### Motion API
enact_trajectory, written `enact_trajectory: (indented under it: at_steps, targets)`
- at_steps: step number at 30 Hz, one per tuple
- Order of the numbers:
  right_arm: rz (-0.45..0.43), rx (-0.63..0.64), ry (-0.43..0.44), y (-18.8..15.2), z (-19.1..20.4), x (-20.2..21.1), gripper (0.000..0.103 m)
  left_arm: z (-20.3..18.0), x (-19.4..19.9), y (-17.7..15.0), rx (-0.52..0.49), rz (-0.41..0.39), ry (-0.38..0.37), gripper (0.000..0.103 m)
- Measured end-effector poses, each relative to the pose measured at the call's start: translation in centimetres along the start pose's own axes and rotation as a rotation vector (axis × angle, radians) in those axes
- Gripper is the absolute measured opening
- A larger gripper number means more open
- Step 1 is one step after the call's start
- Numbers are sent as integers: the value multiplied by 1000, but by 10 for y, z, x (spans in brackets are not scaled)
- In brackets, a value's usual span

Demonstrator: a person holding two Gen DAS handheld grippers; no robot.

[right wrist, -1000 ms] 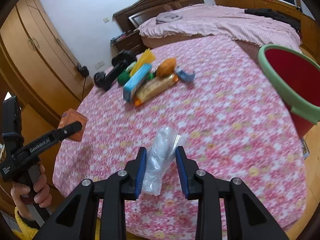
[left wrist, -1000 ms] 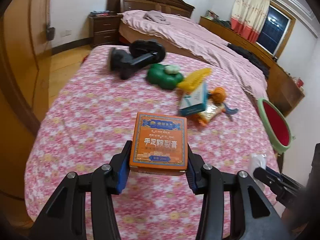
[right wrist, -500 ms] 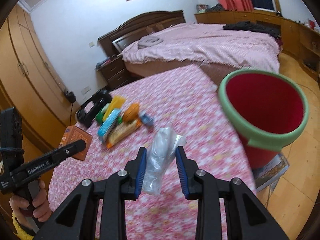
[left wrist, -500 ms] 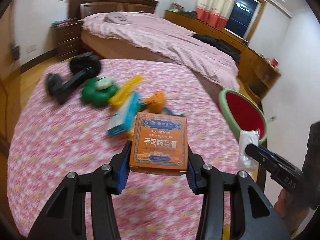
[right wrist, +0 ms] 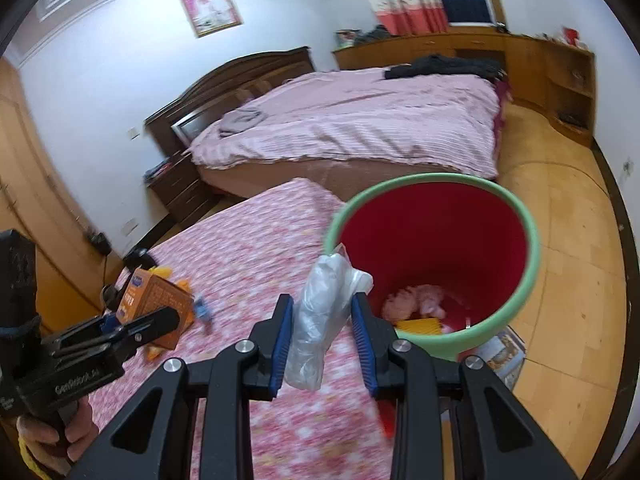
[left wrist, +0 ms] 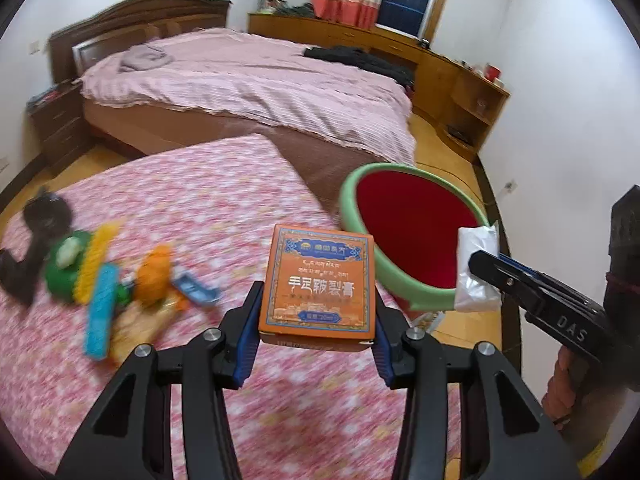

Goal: Collect trash
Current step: 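Carry the orange box and plastic bag in both tools over the red bucket, then open both tools to drop the box and bag into the bucket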

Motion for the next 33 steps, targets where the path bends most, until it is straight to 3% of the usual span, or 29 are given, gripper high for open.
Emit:
enact_trajectory:
  at_steps: [8, 14, 22, 27, 33]
  targets:
    - [4, -80, -47, 18, -55, -12, 33, -41, -48, 24, -63, 52, -66, 48]
    - [11, -113, -71, 26, -86, -25, 33, -62, -84, 35, -115, 75, -66, 48]
    - [13, -128, -87, 32, -108, -43, 36, -82, -118, 34, -161, 139, -80, 48]
    - [15, -150, -77, 30, -117, -46, 41, -83, -133, 35, -137, 168, -77, 52]
    - [15, -161, -69, 28, -120, -48, 47, -84, -138, 35, -129, 159, -72, 56]
Point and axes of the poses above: each gripper's, at about its wrist camera, not at the fingertips, and x roughly against the way its jaws point, z to its left, y to its top, the point moved 4 cm from there along -x, roughly the way its jaws point, and after that the axes turned 2 degrees about z, right-handed, at the moved point
